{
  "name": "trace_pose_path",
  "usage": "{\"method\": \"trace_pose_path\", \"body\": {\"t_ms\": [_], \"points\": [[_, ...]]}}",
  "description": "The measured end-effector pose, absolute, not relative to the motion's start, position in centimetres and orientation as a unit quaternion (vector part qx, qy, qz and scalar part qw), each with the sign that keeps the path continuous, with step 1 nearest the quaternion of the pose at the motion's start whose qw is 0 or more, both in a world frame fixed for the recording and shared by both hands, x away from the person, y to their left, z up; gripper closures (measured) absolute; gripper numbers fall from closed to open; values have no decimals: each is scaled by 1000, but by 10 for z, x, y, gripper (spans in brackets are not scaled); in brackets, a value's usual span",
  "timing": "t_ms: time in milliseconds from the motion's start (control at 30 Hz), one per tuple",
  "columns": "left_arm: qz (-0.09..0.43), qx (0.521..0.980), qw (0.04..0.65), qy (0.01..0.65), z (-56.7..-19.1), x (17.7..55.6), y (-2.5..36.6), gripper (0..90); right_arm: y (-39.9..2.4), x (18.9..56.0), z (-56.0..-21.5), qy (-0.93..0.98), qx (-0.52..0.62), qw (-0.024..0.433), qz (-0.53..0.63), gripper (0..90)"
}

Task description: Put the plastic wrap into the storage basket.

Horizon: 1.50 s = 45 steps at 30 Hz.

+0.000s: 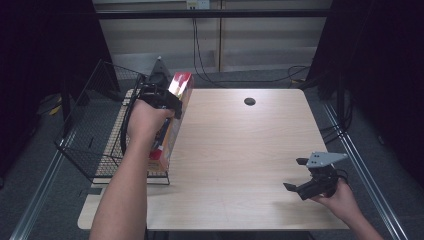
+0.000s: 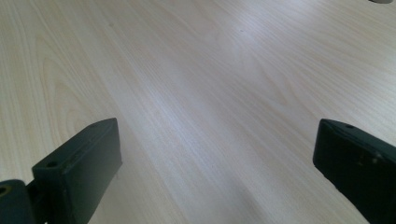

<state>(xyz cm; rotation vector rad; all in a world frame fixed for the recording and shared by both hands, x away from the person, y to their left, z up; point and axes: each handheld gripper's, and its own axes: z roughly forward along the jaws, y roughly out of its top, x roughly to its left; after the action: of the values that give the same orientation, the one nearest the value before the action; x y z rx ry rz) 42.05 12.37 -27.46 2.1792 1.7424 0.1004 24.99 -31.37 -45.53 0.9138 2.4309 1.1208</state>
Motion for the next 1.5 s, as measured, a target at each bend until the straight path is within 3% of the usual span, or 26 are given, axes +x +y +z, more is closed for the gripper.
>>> {"method": "trace_pose_path", "body": {"t_ms": [1500], "points": [[48,742,161,649,-260,416,177,437,-313,250,-455,848,320,156,392,11]]}}
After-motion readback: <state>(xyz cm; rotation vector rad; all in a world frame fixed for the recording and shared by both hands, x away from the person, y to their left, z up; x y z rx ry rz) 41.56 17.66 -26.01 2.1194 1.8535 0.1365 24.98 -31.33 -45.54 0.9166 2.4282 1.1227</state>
